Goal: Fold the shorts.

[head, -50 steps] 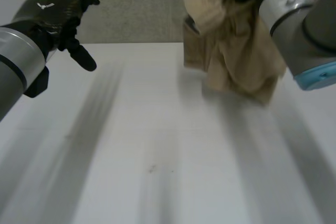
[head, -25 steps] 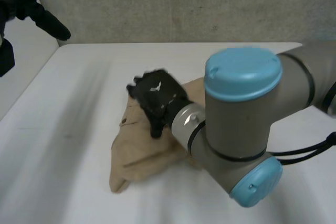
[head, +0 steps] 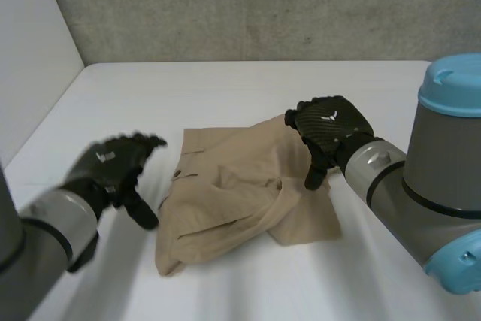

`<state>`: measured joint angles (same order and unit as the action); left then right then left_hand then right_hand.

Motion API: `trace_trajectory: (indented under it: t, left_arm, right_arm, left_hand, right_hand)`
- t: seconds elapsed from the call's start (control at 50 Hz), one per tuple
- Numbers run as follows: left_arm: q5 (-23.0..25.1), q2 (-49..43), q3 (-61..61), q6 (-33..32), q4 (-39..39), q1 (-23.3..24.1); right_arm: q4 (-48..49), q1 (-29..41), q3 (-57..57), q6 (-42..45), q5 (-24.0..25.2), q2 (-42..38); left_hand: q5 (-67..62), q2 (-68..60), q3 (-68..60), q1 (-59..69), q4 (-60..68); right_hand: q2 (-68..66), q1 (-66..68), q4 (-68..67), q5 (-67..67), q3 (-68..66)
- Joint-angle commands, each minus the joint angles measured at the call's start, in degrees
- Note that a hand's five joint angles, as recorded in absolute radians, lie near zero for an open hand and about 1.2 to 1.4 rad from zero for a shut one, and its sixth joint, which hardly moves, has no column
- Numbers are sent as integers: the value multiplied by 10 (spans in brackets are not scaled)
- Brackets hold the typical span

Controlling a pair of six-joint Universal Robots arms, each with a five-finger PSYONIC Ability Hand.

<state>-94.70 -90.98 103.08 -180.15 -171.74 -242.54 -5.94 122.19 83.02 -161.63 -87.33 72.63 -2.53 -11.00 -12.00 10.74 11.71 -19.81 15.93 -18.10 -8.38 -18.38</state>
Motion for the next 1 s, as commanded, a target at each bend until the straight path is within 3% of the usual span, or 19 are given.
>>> trace_trajectory:
  t: [0.02, 0.12, 0.26, 0.42, 0.66, 0.74, 0.76, 0.78, 0.84, 0.92, 1.0]
  left_arm:
    - [-24, -51, 31, 95, -5, 39]
    - [-68, -58, 43, 108, -12, 69]
    - [-90, -70, 55, 108, -48, 97]
    - [-140, -142, 39, 98, -96, 135]
    - [-167, -188, 14, 97, -109, 160]
    - [-170, -187, 14, 96, -128, 159]
    - [-173, -186, 14, 96, -137, 159]
    - [-185, -184, 13, 95, -158, 159]
    - [-202, -178, 13, 84, -185, 155]
    - [-219, -153, 2, 28, -215, 135]
    - [-219, -105, -5, -32, -241, 80]
  right_arm:
    - [15, -17, 40, 0, 17, 8]
    - [29, -25, 66, 0, 17, 16]
    - [47, -36, 89, 0, 18, 23]
    - [54, -37, 106, 1, 19, 27]
    - [55, -52, 118, 2, 31, 32]
    - [55, -59, 124, 2, 43, 34]
    - [55, -59, 125, 2, 44, 34]
    - [54, -59, 126, 2, 44, 34]
    - [54, -59, 126, 2, 44, 34]
    - [54, -60, 129, 2, 44, 36]
    - [55, -62, 129, 2, 44, 41]
  left_hand:
    - [-36, -51, -41, 54, 44]
    - [-39, -54, -44, 57, 47]
    - [-74, -90, -80, 92, 82]
    - [-111, -127, -117, 129, 120]
    - [-126, -142, -132, 144, 135]
    - [-239, -254, -244, 257, 247]
    - [-306, -321, -311, 324, 314]
    - [-498, -513, -503, 516, 506]
    - [-674, -690, -680, 692, 682]
    - [-675, -690, -680, 693, 683]
    - [-675, -690, -680, 693, 683]
  right_hand:
    - [30, 9, 13, 16, 16]
    - [28, 11, 11, 14, 14]
    - [28, 11, 11, 14, 14]
    - [28, 11, 11, 14, 14]
    - [28, 11, 11, 14, 14]
    - [28, 11, 11, 14, 14]
    - [28, 11, 11, 14, 14]
    - [28, 11, 11, 14, 14]
    - [28, 11, 11, 14, 14]
    - [27, 12, 10, 12, 12]
    - [28, 11, 11, 14, 14]
